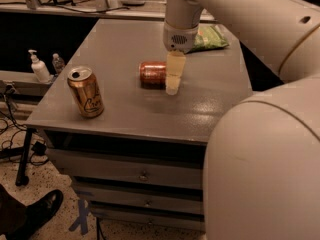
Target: Knock coke can over
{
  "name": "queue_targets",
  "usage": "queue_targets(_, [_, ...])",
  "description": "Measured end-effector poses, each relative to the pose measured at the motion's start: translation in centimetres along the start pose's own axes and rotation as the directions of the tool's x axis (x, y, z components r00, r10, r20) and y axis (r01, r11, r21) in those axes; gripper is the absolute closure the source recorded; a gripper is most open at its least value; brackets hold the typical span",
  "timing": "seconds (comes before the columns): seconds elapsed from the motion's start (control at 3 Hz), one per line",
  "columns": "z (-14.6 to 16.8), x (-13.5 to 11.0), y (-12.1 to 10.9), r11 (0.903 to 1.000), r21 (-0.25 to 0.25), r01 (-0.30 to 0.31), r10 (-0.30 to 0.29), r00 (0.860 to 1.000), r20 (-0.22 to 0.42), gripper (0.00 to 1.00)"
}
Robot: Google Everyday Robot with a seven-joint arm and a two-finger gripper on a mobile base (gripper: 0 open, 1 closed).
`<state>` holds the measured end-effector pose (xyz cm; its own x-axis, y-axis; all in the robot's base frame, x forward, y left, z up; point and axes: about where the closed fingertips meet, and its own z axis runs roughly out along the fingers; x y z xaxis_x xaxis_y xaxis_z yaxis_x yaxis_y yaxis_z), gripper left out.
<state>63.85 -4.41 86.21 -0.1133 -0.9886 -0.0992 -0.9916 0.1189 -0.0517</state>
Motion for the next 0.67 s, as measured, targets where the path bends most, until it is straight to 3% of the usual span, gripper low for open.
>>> queue_targets(0.33, [-2.5, 2.8, 0.2, 0.9897, 0.099, -0.103, 0.102, 0.995, 0.019, 0.0])
queue_targets(0.67, [-5.4, 6.4, 1.7, 0.9485, 0.195, -0.25, 0.228, 0.965, 0.128, 0.0])
